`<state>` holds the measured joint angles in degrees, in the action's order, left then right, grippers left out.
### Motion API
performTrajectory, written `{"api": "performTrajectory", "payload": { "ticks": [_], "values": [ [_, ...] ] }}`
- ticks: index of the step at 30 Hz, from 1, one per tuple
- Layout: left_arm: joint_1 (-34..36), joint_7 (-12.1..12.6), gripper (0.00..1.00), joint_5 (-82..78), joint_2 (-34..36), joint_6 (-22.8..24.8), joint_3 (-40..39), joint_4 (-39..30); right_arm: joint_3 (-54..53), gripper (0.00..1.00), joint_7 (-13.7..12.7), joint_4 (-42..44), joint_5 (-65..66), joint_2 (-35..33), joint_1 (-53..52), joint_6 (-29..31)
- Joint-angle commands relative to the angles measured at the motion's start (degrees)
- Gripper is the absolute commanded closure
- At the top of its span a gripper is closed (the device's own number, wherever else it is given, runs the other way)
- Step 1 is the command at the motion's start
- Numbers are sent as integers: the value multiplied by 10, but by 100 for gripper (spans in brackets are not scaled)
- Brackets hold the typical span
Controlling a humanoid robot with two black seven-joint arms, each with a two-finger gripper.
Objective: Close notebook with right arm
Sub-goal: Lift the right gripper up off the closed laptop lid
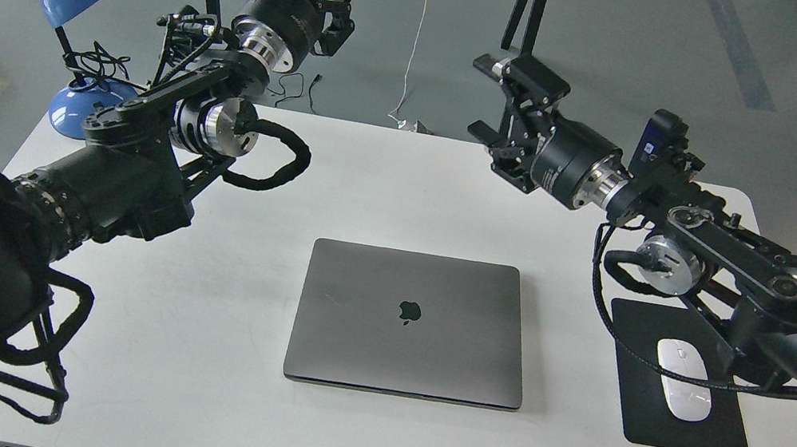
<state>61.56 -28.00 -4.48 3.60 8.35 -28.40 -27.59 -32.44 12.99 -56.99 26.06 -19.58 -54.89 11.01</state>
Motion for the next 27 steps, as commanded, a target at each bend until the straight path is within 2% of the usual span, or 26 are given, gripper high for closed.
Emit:
{"api": "performTrajectory", "payload": {
  "ticks": [1, 4, 8, 13, 27],
  "values": [
    [1, 0, 0, 0, 0, 0, 0, 0, -117, 0, 0, 48, -8, 2, -1, 3],
    [0, 0, 0, 0, 0, 0, 0, 0, -171, 0, 0, 78, -23, 2, 5, 18],
    [1, 0, 0, 0, 0, 0, -1, 0, -183, 0, 1, 126, -80, -1, 14, 40],
    [0, 0, 0, 0, 0, 0, -1, 0, -182, 0, 2, 164, -122, -12, 36, 107],
    [1, 0, 0, 0, 0, 0, -1, 0, -202, 0, 5, 164, -123, -4, 53, 108]
  ]
}}
